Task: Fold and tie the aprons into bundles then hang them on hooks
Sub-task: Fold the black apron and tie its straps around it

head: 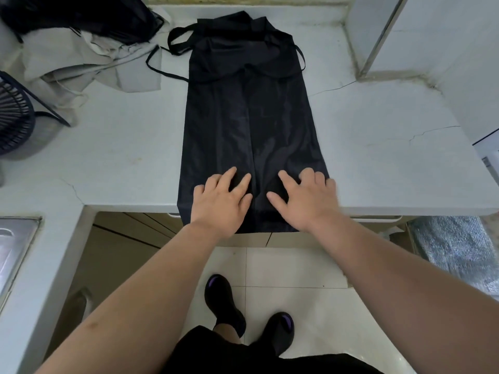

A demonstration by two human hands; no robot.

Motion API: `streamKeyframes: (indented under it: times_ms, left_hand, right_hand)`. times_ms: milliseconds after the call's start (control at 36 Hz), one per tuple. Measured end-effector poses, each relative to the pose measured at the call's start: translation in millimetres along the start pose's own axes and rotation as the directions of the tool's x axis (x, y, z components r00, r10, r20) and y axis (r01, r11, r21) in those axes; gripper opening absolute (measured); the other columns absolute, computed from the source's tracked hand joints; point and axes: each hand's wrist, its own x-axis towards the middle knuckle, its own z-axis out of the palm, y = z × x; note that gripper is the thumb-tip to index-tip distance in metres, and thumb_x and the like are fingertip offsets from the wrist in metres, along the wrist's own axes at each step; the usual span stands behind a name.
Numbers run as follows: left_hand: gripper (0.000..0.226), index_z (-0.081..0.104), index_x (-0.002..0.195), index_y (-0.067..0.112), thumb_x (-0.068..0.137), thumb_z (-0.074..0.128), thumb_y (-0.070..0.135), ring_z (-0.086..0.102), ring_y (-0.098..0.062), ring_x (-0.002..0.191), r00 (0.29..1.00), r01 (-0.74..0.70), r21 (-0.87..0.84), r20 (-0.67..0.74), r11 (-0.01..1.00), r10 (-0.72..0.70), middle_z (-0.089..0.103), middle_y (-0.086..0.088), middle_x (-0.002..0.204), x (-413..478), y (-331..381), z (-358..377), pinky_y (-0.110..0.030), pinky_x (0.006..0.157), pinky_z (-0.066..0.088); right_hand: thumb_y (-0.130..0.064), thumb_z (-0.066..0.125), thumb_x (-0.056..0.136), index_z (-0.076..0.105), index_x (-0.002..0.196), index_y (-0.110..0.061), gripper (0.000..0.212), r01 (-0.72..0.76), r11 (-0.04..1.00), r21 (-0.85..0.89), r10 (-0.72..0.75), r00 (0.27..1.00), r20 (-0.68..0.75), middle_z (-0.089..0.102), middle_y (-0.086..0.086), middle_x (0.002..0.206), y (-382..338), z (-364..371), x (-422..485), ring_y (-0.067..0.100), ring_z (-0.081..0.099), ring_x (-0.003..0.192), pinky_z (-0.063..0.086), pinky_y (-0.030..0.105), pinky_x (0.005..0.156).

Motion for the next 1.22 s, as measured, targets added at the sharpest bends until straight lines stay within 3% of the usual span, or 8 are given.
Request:
streamKeyframes:
  times_ms: [167, 333, 528, 861, 972, 1056, 1139, 1222]
  left_hand:
    - [0.053, -0.005, 0.147, 0.052, 0.096, 0.01, 0.06, -0.017, -0.031, 0.146, 0.989, 0.035, -0.054, 0.146, 0.998, -0.027, -0.015, 0.003, 0.161, 1.2, -2.9, 3.5, -0.054, 0.115, -0.007]
    - [0.044, 0.041, 0.143, 0.03, 0.101, 0.034, 0.041, 0.031, -0.022, 0.136, 0.994, 0.069, -0.233, -0.061, 0.97, -0.085, 0.038, 0.006, 0.151, 14.0, -30.3, -15.7, -0.042, 0.108, 0.03]
    - [0.063, -0.01, 0.151, 0.033, 0.096, 0.004, 0.059, -0.009, -0.031, 0.147, 0.982, 0.146, 0.106, 0.107, 0.984, -0.157, -0.011, -0.005, 0.161, 18.5, -48.3, -1.8, -0.052, 0.118, 0.003]
    - [0.064, -0.017, 0.149, 0.035, 0.095, 0.004, 0.061, -0.014, -0.029, 0.147, 0.979, 0.096, 0.097, 0.173, 0.991, -0.112, -0.019, -0.005, 0.159, 76.2, -84.2, -15.9, -0.054, 0.117, 0.001]
    - [0.064, -0.01, 0.151, 0.034, 0.095, 0.006, 0.061, -0.012, -0.03, 0.147, 0.983, 0.052, 0.134, 0.169, 0.99, -0.075, -0.013, -0.006, 0.161, 96.0, -89.9, -23.0, -0.056, 0.116, -0.001]
    - [0.058, 0.022, 0.15, 0.025, 0.099, 0.025, 0.05, -0.001, -0.027, 0.148, 0.999, -0.01, 0.088, 0.054, 0.996, 0.006, 0.012, -0.007, 0.16, 108.5, -89.0, -37.1, -0.054, 0.116, -0.005]
    - [0.053, 0.035, 0.146, 0.018, 0.099, 0.033, 0.043, 0.005, -0.022, 0.148, 0.99, -0.129, -0.033, -0.054, 0.991, 0.127, 0.019, -0.003, 0.158, 116.5, -78.7, -46.4, -0.045, 0.118, -0.005]
    - [0.067, 0.003, 0.153, 0.03, 0.096, 0.019, 0.06, -0.01, -0.025, 0.148, 0.985, -0.136, -0.038, 0.097, 0.99, 0.139, -0.007, -0.001, 0.162, 111.4, -71.5, -32.9, -0.049, 0.118, -0.008]
  right_hand:
    - [-0.065, 0.01, 0.092, 0.005, 0.151, -0.033, 0.068, 0.008, 0.999, 0.039, -0.009, 1.0, 0.016, 0.001, 0.012, 0.159, 1.9, 14.9, -0.3, 0.035, 0.007, 0.143, -0.002, 0.047, 0.117]
    - [-0.036, 0.036, 0.098, 0.043, 0.139, -0.021, 0.044, -0.03, 0.985, 0.17, 0.055, 0.988, -0.143, 0.049, 0.009, 0.136, 11.5, -8.3, 12.4, 0.028, 0.05, 0.119, 0.036, 0.037, 0.098]
    - [-0.053, 0.005, 0.096, -0.001, 0.152, -0.025, 0.062, -0.098, 0.995, -0.026, 0.099, 0.994, 0.048, 0.001, 0.012, 0.159, 16.1, 10.6, 16.3, 0.034, 0.009, 0.143, 0.003, 0.049, 0.118]
    - [-0.059, 0.004, 0.094, -0.005, 0.151, -0.025, 0.067, -0.131, 0.991, -0.015, 0.132, 0.987, 0.089, -0.003, 0.011, 0.159, -3.1, -4.9, 70.9, 0.034, 0.006, 0.144, 0.0, 0.05, 0.117]
    - [-0.056, 0.017, 0.095, 0.017, 0.15, -0.021, 0.065, -0.156, 0.987, -0.05, 0.156, 0.988, 0.006, 0.02, 0.015, 0.155, -13.2, -16.3, 83.7, 0.033, 0.022, 0.14, 0.002, 0.052, 0.116]
    - [-0.052, 0.032, 0.093, 0.039, 0.141, -0.02, 0.058, -0.072, 0.997, -0.028, 0.069, 0.992, -0.106, 0.035, 0.012, 0.147, -22.1, -31.3, 96.0, 0.03, 0.03, 0.136, 0.003, 0.05, 0.117]
    - [-0.06, 0.014, 0.088, 0.031, 0.147, -0.023, 0.071, 0.049, 0.998, 0.036, -0.044, 0.99, -0.133, 0.025, 0.014, 0.153, -32.6, -34.7, 106.8, 0.034, 0.027, 0.137, 0.005, 0.049, 0.117]
    - [-0.069, -0.013, 0.073, 0.01, 0.151, -0.032, 0.089, 0.079, 0.997, -0.013, -0.079, 0.997, -0.009, 0.008, 0.01, 0.159, -37.8, -20.1, 107.5, 0.033, 0.014, 0.142, 0.0, 0.048, 0.118]
